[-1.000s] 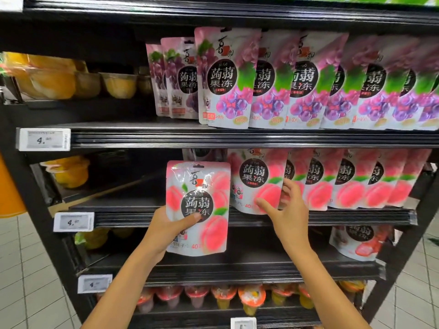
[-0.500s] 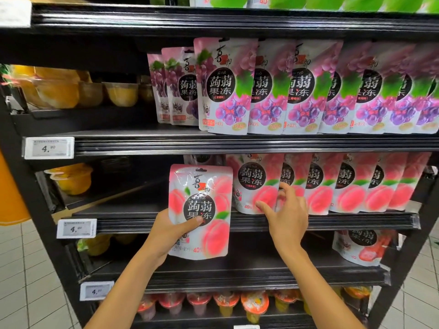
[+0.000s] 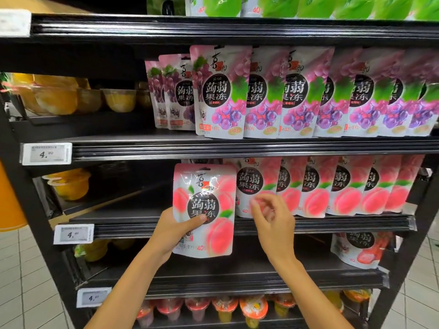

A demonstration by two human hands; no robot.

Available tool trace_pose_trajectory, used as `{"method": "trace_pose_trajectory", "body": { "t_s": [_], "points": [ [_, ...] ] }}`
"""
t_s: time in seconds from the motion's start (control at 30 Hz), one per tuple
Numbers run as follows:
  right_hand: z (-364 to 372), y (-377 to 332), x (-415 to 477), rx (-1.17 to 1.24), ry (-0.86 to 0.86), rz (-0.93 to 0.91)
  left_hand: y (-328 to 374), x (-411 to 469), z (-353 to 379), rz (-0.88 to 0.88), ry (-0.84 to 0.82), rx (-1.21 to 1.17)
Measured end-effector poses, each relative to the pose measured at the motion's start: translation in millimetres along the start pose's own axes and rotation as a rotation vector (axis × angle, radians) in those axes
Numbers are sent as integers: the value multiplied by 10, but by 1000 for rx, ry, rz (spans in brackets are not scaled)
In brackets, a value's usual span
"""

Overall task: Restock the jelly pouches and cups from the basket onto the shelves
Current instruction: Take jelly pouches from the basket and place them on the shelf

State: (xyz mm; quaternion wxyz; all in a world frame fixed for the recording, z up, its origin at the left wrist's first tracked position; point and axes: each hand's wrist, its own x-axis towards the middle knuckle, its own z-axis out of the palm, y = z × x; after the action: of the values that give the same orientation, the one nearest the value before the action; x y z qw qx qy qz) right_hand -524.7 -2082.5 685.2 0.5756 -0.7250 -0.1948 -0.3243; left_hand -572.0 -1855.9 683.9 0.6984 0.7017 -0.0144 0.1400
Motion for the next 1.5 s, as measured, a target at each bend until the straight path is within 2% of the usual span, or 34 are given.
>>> {"method": "trace_pose_trajectory", "body": {
  "t_s": [0.1, 0.17, 0.37, 0.53, 0.6, 0.67, 0.77, 0.93, 1.07, 1.17, 1.5],
  "points": [
    [88, -161, -57, 199, -391, 261, 13, 36, 62, 17, 5, -20],
    [157, -200, -80, 261, -494, 279, 24, 59, 95, 31, 14, -34],
    [277, -236, 19, 233, -315, 290, 100, 108, 93, 112, 121, -156],
    [410, -234, 137, 147, -97, 376, 98, 94, 94, 222, 342, 32],
    [452, -239, 181, 66, -36, 345, 73, 72, 128, 265, 323, 149],
    [507, -246, 204, 17, 2, 315, 55, 58, 191, 262, 219, 250],
    [565, -222, 186, -17, -10, 300, -6, 38, 286, 241, 96, 317],
    [552, -129, 114, 21, -48, 216, -48, 17, 329, 271, 108, 378],
    [511, -48, 17, -169, -79, 96, -57, 14, 337, 297, 108, 428],
    [465, 16, -53, -318, -29, 19, -74, 0, 334, 309, 109, 446],
    [476, 39, -46, -366, -38, 39, -125, -49, 352, 332, 106, 521]
  ]
}}
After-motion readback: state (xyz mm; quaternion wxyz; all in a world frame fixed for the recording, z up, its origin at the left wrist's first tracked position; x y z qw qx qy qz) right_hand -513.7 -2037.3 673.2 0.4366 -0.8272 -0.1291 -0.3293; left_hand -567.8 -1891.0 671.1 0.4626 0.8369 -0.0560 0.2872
